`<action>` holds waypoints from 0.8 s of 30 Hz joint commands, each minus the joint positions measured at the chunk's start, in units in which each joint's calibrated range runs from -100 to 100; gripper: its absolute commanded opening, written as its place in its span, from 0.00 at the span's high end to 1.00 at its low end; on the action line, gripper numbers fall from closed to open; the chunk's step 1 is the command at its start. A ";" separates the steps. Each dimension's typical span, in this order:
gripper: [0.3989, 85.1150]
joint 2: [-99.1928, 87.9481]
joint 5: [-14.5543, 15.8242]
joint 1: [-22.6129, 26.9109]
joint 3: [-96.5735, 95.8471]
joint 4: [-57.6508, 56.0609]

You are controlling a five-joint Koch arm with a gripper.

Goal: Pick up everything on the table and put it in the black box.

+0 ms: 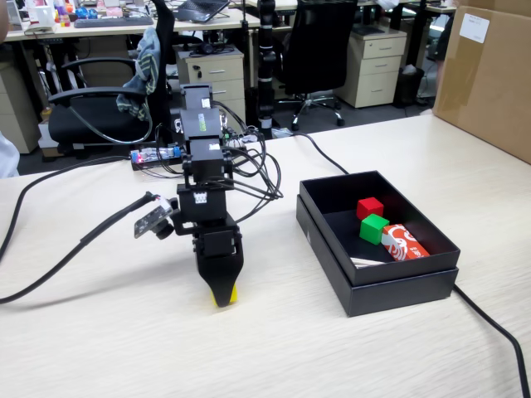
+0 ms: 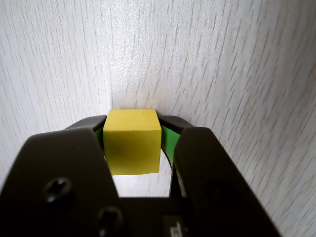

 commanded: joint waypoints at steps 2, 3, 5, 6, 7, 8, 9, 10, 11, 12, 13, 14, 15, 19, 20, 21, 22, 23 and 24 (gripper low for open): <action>0.99 -1.77 -0.34 -0.24 4.26 -0.82; 0.99 -1.99 -0.29 -0.24 4.26 -1.34; 0.99 -11.98 0.54 -0.05 1.90 -5.57; 0.99 -14.39 0.63 0.10 0.72 -5.66; 0.99 -20.01 0.78 0.29 -2.18 -5.66; 0.99 -24.48 0.88 0.59 -4.72 -5.66; 0.99 -29.42 1.03 1.03 -7.71 -5.66; 0.99 -34.01 1.22 1.51 -10.61 -5.66; 0.99 -37.45 1.37 2.05 -12.78 -5.66; 0.99 -42.04 1.56 2.83 -15.50 -5.66; 0.99 -45.14 1.76 3.47 -17.32 -5.66; 0.99 -48.47 2.05 4.20 -19.31 -5.66; 0.99 -52.02 2.39 5.13 -21.22 -5.66; 0.99 -63.73 4.20 9.96 -27.20 -5.75; 0.99 -64.53 4.49 10.74 -27.47 -5.75; 0.99 -65.33 4.79 11.87 -27.65 -5.92; 0.99 -65.91 5.13 12.99 -27.74 -6.00; 0.99 -66.14 5.52 14.16 -27.56 -6.00; 0.99 -66.25 5.96 15.38 -27.11 -6.00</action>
